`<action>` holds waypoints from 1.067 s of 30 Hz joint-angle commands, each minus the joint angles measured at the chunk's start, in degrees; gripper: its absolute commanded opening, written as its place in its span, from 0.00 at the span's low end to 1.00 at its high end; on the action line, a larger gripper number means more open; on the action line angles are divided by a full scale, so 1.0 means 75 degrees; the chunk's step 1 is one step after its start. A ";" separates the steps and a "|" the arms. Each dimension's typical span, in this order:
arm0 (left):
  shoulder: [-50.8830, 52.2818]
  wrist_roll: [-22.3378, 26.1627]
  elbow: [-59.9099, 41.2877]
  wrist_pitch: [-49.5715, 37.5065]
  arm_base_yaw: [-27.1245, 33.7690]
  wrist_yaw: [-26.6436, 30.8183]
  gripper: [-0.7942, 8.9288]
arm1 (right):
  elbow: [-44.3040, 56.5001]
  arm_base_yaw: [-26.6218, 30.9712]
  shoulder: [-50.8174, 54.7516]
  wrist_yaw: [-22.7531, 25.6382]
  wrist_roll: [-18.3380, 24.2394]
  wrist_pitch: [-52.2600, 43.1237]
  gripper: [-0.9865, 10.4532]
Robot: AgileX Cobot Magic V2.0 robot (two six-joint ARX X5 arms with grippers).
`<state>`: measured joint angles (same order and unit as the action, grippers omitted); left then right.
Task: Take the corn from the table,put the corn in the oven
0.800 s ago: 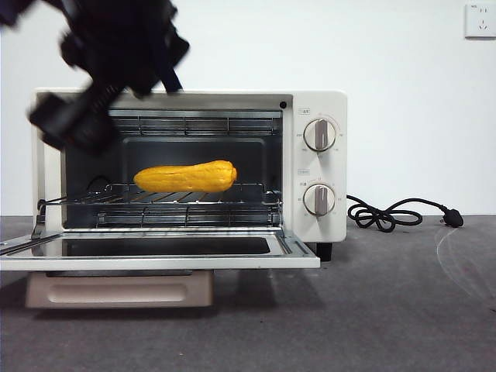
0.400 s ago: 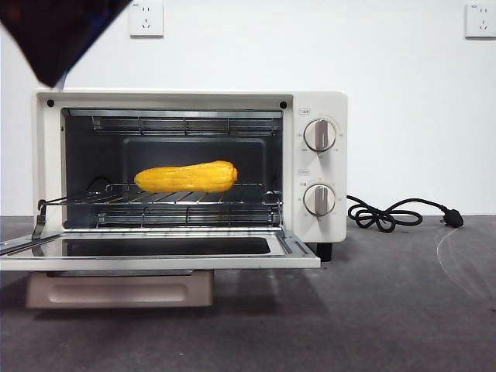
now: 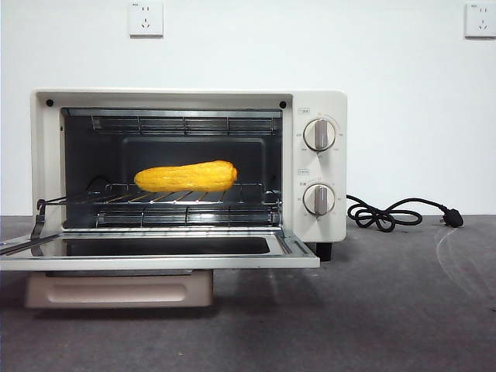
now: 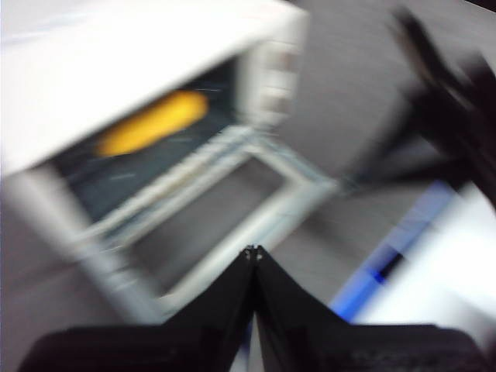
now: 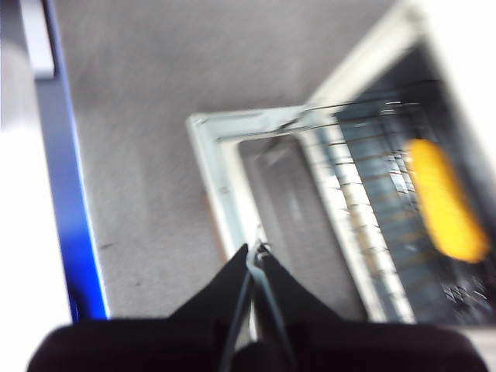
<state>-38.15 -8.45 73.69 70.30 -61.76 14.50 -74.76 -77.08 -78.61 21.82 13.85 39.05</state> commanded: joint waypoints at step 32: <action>-0.1804 0.1996 -0.3803 -0.2713 0.9139 -0.7507 0.07 | 0.0000 0.2964 0.2416 -0.0970 -0.0676 0.1725 0.08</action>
<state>-51.77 5.50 45.87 50.39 3.25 -40.10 -74.78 -55.90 -60.25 15.79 9.52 52.03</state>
